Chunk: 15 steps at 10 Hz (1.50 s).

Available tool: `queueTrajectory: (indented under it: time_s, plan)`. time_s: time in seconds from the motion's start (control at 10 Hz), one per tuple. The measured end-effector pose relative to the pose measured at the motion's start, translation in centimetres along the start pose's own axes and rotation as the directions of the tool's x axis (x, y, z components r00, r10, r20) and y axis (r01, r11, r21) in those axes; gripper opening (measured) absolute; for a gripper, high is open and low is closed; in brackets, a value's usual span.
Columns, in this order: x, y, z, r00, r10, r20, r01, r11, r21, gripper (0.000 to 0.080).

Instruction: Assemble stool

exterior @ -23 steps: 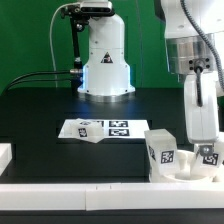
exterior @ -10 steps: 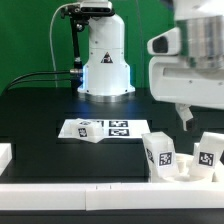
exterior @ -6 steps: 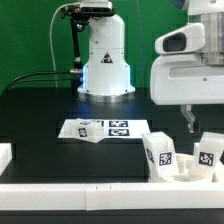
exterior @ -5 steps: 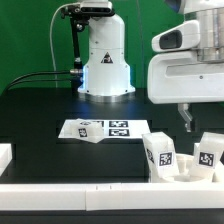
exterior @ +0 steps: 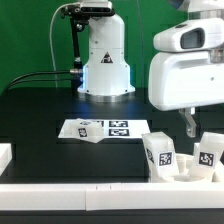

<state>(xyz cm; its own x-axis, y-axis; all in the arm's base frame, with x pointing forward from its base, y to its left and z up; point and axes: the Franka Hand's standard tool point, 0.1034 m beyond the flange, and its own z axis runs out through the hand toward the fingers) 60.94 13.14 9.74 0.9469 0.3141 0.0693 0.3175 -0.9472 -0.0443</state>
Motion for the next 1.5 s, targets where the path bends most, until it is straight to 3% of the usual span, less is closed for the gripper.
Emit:
queueTrajectory:
  time_s: [0.4,0.5,0.6,0.7,0.9,1.4,1.5]
  plan:
    - [-0.1,0.9,0.0,0.967,-0.256,0.009,0.256,0.966,-0.024,0.0649]
    - [-0.5,0.9,0.1,0.953,-0.301,0.039,0.302,0.953,-0.013,0.0649]
    - [-1.2,0.7,0.2,0.938,-0.332,0.102,0.331,0.943,0.029,0.0649]
    - [-1.0,1.0,0.5,0.926,-0.359,0.121,0.356,0.933,0.045,0.0649]
    - [-1.1,1.5,1.3,0.879,-0.457,0.132,0.455,0.889,0.047,0.0649]
    - [-1.5,1.1,2.6,0.903,-0.401,0.154,0.400,0.916,0.040,0.0640]
    - [-1.6,1.2,2.7,0.913,-0.377,0.156,0.376,0.926,0.036,0.0471]
